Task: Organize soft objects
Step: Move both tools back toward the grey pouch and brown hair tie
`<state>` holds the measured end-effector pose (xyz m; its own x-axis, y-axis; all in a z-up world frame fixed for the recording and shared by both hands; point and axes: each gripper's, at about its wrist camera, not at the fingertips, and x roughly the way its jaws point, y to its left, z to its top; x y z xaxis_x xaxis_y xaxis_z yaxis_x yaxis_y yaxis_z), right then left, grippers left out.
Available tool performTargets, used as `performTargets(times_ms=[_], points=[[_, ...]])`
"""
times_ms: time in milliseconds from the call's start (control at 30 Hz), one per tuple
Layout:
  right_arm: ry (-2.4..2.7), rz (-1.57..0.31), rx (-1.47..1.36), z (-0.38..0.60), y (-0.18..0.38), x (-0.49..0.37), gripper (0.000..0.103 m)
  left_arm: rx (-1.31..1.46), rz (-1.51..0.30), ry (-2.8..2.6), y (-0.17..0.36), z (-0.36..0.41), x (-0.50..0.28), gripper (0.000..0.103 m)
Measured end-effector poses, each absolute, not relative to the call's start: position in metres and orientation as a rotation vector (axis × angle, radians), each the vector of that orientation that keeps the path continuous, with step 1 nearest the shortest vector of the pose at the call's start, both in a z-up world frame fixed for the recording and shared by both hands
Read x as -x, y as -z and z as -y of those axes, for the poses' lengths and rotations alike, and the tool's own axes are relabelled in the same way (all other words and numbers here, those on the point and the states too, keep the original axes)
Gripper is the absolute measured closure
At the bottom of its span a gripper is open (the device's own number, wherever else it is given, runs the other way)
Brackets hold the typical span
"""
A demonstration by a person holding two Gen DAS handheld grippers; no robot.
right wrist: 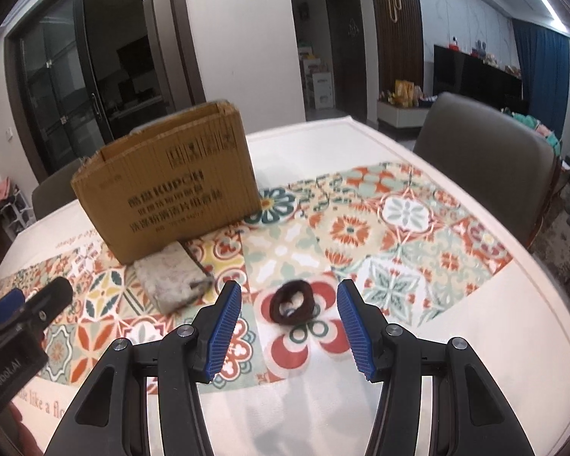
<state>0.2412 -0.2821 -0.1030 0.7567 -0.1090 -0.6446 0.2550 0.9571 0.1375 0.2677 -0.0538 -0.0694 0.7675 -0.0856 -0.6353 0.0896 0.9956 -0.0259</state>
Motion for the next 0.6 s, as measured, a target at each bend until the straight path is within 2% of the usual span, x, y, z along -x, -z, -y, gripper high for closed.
performTargets(times_ms=[433, 500, 600], points=[[0.189, -0.761, -0.236, 0.291, 0.142, -0.266, 0.049, 0.052, -0.772, 0.087, 0.11, 0.066, -0.295, 0.02], [0.175, -0.779, -0.236, 0.29, 0.148, -0.27, 0.042, 0.052, -0.779, 0.09, 0.114, 0.068, -0.299, 0.021], [0.164, -0.787, -0.242, 0.29, 0.153, -0.274, 0.039, 0.055, -0.789, 0.094, 0.119, 0.072, -0.306, 0.022]])
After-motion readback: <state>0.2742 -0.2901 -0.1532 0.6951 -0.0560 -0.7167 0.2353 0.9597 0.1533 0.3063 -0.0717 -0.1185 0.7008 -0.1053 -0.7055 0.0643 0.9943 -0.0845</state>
